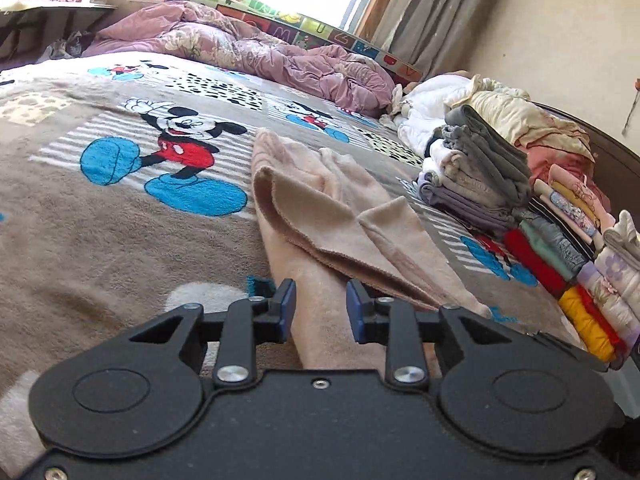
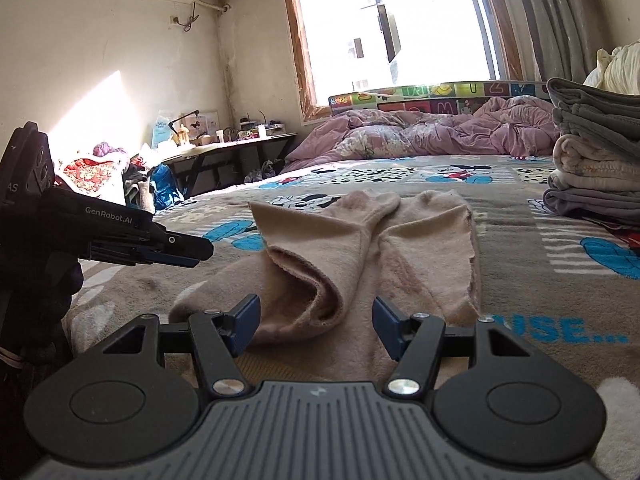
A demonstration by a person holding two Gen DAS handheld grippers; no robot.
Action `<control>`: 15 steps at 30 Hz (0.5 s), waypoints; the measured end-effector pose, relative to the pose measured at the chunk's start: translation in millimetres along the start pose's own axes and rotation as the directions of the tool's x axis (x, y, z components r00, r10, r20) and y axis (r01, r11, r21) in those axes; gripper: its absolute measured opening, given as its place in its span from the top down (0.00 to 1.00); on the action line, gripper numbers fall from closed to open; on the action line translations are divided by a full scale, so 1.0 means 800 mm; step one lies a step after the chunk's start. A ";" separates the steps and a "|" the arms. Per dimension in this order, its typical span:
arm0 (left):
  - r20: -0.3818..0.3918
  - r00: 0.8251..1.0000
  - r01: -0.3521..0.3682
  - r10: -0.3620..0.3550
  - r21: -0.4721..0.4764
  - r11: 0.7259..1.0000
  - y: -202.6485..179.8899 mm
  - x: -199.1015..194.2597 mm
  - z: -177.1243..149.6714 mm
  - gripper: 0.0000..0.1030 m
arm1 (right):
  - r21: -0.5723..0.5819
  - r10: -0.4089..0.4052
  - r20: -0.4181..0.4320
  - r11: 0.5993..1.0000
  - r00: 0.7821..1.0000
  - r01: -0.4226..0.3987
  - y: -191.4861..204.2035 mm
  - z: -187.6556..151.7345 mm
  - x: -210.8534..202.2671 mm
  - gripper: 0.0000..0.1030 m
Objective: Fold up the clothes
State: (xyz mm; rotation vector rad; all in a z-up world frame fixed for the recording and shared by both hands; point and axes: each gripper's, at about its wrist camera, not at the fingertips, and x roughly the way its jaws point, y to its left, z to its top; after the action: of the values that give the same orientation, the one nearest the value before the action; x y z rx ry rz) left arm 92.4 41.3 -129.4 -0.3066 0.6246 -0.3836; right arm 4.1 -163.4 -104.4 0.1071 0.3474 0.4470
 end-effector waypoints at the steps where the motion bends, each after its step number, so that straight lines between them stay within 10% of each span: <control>1: -0.010 1.000 0.004 -0.004 0.010 1.000 0.000 0.002 -0.002 0.77 | -0.001 -0.009 -0.005 1.000 1.000 0.009 0.002 0.001 0.004 0.39; 10: -0.100 0.994 0.043 -0.033 0.102 0.994 -0.001 0.019 -0.019 0.76 | -0.068 -0.073 -0.097 0.995 0.993 0.066 0.016 0.008 0.051 0.40; 13: -0.106 0.992 0.080 -0.072 0.070 0.994 0.008 0.018 -0.018 0.76 | -0.016 -0.021 -0.163 1.000 0.986 0.019 0.010 0.004 0.068 0.81; 15: -0.079 0.989 0.125 -0.124 0.009 0.992 0.016 0.011 -0.012 0.76 | -0.013 -0.027 -0.131 1.000 0.991 0.025 0.011 0.009 0.061 0.84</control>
State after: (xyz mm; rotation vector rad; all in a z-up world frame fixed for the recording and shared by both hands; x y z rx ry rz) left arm 96.2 47.5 -146.4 -0.3194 0.6813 -0.5213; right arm 44.2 -134.2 -110.7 0.0625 0.4753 0.4309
